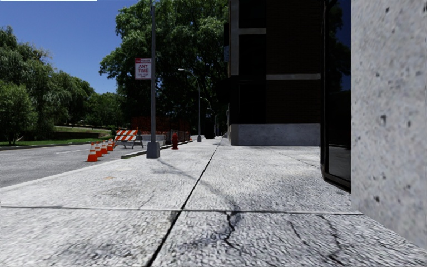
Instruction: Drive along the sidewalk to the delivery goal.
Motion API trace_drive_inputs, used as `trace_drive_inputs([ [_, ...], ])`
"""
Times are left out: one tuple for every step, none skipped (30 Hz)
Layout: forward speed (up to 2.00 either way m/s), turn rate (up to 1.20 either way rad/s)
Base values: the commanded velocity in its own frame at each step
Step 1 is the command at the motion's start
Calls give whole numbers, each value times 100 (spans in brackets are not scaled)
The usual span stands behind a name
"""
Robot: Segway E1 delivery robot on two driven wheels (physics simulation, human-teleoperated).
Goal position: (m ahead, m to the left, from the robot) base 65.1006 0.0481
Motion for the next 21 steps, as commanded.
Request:
trace_drive_inputs([
  [200,0],
  [200,0],
  [200,0],
  [200,0],
  [200,0],
  [200,0],
  [200,0],
  [200,0],
  [200,0],
  [200,0],
  [200,0],
  [200,0],
  [200,0],
  [200,0],
  [200,0],
  [200,0],
  [200,0],
  [200,0],
  [200,0],
  [200,0],
  [200,0],
])
